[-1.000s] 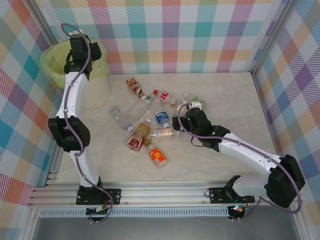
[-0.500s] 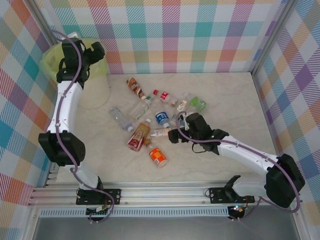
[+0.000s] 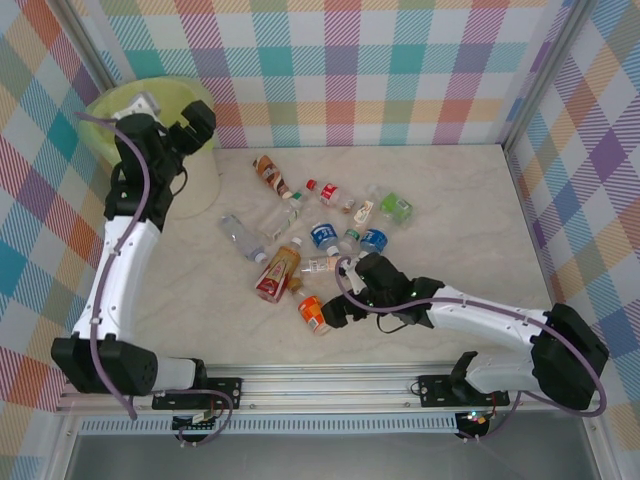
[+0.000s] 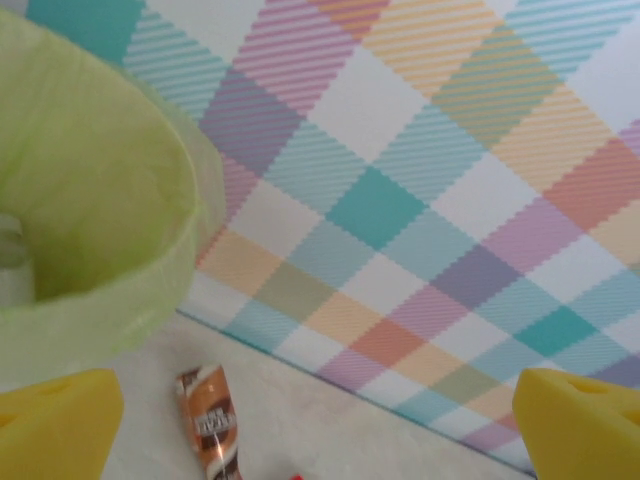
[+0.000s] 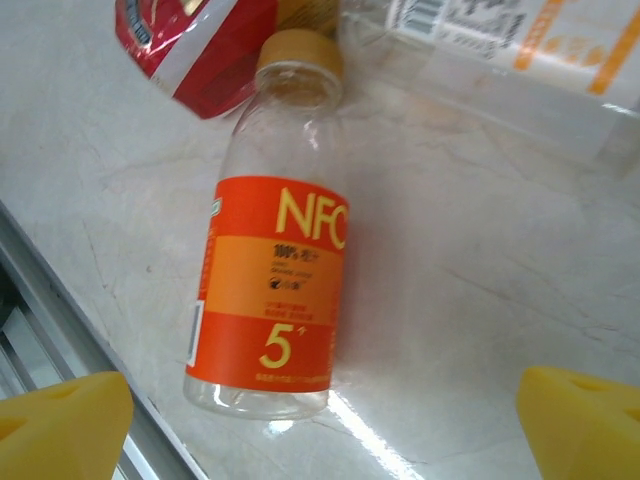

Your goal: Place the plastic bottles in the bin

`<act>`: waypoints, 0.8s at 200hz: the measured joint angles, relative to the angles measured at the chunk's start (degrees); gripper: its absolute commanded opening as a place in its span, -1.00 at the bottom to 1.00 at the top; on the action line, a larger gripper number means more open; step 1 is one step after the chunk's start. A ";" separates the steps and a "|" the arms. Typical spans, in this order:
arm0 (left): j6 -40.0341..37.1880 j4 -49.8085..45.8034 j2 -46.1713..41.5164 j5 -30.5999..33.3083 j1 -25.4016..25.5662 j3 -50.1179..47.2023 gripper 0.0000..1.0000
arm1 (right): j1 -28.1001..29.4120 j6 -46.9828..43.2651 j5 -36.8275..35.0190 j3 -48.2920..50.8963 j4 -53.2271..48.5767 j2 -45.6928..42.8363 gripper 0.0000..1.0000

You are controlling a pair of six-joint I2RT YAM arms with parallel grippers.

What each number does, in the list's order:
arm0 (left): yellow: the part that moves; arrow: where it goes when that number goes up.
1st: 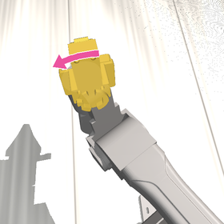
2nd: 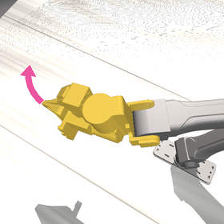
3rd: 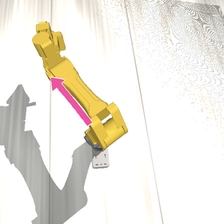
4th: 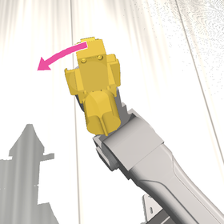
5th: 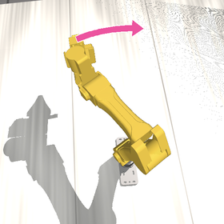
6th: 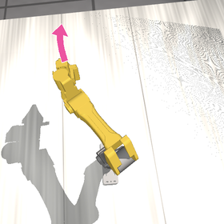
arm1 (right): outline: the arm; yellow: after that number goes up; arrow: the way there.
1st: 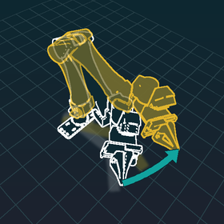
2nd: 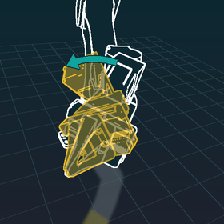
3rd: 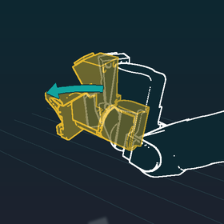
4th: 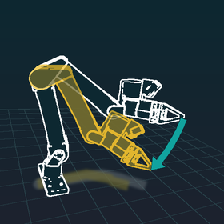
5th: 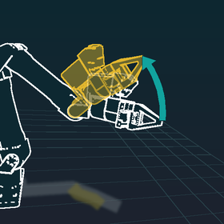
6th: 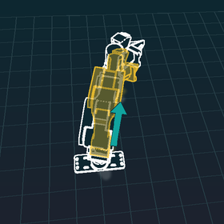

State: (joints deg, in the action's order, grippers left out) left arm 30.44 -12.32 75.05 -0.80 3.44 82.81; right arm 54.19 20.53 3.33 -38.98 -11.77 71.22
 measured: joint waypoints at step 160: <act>12.66 0.55 -14.67 -2.14 12.13 -32.11 1.00 | 10.27 -0.46 -8.41 -11.72 -5.79 18.47 0.84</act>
State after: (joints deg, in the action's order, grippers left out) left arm 43.09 -11.77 60.38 -2.94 15.57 50.70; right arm 64.47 20.08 -5.08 -50.70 -17.56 89.69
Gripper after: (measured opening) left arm 0.999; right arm 0.940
